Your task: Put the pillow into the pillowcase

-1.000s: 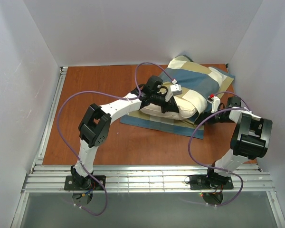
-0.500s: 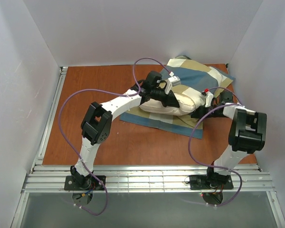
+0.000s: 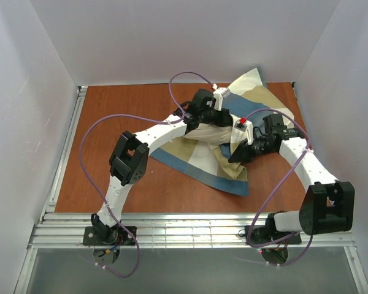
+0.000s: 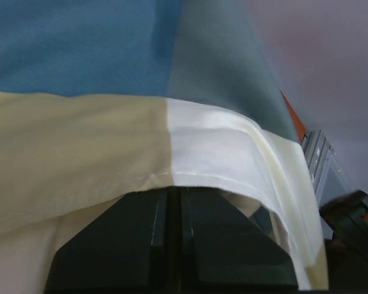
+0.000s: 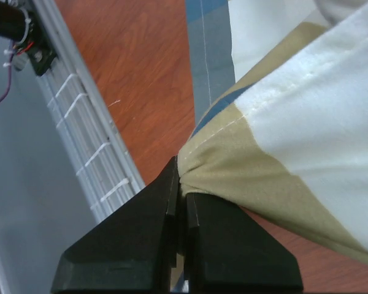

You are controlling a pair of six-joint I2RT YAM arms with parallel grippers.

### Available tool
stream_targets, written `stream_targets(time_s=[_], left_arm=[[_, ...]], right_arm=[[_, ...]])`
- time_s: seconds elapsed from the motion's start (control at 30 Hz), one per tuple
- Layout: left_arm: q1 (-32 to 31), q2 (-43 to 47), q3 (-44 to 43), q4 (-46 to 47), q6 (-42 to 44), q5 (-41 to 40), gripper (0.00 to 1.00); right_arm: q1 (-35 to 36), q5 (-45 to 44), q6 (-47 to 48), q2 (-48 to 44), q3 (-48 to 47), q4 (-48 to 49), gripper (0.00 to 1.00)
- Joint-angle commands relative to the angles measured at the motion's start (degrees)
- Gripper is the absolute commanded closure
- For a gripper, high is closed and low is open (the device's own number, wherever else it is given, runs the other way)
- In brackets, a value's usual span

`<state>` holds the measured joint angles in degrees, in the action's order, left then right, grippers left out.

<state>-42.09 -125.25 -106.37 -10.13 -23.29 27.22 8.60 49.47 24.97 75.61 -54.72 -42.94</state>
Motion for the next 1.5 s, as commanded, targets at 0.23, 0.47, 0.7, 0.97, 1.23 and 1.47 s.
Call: stream_targets(time_s=[0.23,0.47,0.7,0.97,1.23,1.47], left_arm=[[3.15,1.39,9.11,3.36,6.2,-5.64,0.64],[9.99,24.68,28.83,-3.91,14.24,20.58,0.02],[24.83,30.16,32.19,-13.86,19.51,13.48,0.02],[35.75,29.62,34.56,-9.29,12.04,14.1,0.02],[37.6,31.82,38.07,-8.24,12.04,10.48,0.02],[37.25,28.05,37.55,-7.36,13.54,3.56,0.02]], right_arm=[[2.12,12.0,13.27,3.74,-14.09,-27.37,0.73],[1.33,-7.06,9.58,1.64,-22.26,-21.33,0.42],[10.27,-29.23,3.77,6.55,-29.82,-4.1,0.07],[27.42,-56.58,-0.18,26.92,-42.3,2.86,0.01],[30.6,-66.5,-1.42,42.32,-46.53,3.21,0.01],[29.37,-68.46,0.69,50.6,-43.37,8.03,0.38]])
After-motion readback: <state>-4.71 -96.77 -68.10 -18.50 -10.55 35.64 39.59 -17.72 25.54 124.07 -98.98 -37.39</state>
